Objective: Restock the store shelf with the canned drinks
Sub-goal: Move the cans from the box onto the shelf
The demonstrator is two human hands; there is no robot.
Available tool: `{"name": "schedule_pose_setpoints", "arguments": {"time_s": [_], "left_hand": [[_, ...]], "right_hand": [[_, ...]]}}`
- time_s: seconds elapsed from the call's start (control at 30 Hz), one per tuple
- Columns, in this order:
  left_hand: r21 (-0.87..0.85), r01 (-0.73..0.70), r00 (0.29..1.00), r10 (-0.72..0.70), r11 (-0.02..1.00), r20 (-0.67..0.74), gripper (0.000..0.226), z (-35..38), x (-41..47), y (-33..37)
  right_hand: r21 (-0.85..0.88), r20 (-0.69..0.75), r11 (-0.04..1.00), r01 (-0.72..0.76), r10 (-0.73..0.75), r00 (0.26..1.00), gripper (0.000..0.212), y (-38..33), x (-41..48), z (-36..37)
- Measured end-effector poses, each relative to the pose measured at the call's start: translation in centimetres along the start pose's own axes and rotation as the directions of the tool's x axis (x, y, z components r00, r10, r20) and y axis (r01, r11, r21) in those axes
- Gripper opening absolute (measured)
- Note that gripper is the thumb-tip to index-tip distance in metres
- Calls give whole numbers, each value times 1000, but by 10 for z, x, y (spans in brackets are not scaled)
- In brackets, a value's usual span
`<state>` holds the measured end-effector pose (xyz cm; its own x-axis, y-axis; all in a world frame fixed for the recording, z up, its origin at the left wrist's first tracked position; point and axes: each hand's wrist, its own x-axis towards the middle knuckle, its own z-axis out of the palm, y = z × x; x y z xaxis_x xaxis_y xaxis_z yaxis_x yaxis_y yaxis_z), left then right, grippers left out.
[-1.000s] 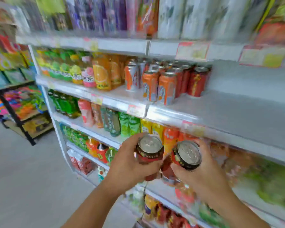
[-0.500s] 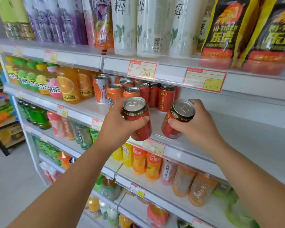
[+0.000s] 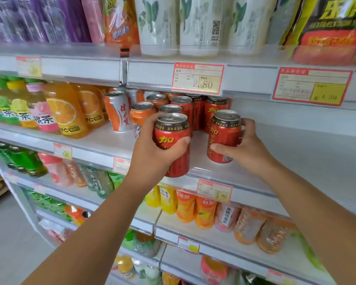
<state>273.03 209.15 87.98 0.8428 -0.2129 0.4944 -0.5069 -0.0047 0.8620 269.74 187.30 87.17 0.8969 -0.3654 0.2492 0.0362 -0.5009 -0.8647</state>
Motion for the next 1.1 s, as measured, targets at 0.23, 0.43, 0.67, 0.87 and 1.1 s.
{"name": "schedule_pose_setpoints", "arguments": {"time_s": [0.23,0.43,0.67,0.87,1.1], "left_hand": [[-63,40,996,-45,997,-79,54,5,8,-10],[-51,19,990,-26,999,-141,48,6,2,-10],[-35,34,991,-38,999,-128,47,2,-4,-5],[-17,70,993,-72,997,-89,50,1,-1,-3],[-131,125,989,-133,984,-60,51,4,-3,10]], "right_hand": [[39,44,999,-13,11,999,61,7,26,8],[-44,-66,999,22,-25,998,63,19,41,26],[-55,-49,997,48,-51,997,61,22,50,35],[-97,-74,994,52,-59,996,62,21,50,42],[-22,-147,997,79,-82,986,55,-15,3,24]]}}
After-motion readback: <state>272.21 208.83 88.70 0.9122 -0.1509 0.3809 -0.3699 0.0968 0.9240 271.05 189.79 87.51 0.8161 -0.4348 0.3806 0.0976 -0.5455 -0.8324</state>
